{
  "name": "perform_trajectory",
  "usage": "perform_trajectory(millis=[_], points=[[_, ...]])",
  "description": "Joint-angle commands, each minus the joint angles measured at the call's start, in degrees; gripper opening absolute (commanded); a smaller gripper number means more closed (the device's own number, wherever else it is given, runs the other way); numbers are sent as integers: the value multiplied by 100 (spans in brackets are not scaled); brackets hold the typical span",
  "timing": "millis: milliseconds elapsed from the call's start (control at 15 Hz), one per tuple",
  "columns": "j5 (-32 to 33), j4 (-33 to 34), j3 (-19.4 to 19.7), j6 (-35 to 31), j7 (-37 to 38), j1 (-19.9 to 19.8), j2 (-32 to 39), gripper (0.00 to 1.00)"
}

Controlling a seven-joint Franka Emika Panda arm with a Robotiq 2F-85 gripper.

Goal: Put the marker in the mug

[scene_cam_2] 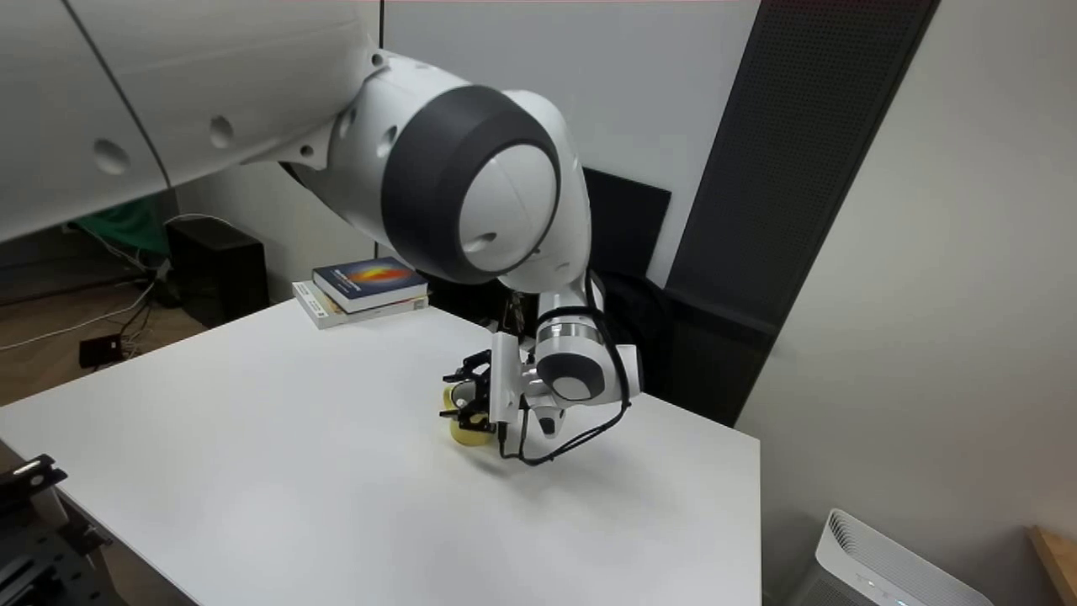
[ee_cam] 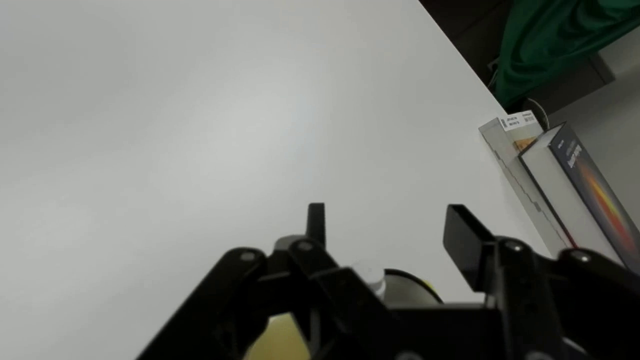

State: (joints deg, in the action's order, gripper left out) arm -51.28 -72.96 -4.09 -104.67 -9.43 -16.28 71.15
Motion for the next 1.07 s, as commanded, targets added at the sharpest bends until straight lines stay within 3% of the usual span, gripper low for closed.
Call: perform_trajectory(millis=[0, 133, 533, 733, 1000], points=[[411, 292, 74, 343, 32, 228, -87, 94], [849, 219, 103, 494, -118, 412, -329, 100], [2117, -444, -18, 479, -461, 958, -1374, 100], [2728, -1093, -62, -8, -538, 1301, -2017, 100], [3441, -2189, -61, -1142, -536, 1739, -2855, 100]])
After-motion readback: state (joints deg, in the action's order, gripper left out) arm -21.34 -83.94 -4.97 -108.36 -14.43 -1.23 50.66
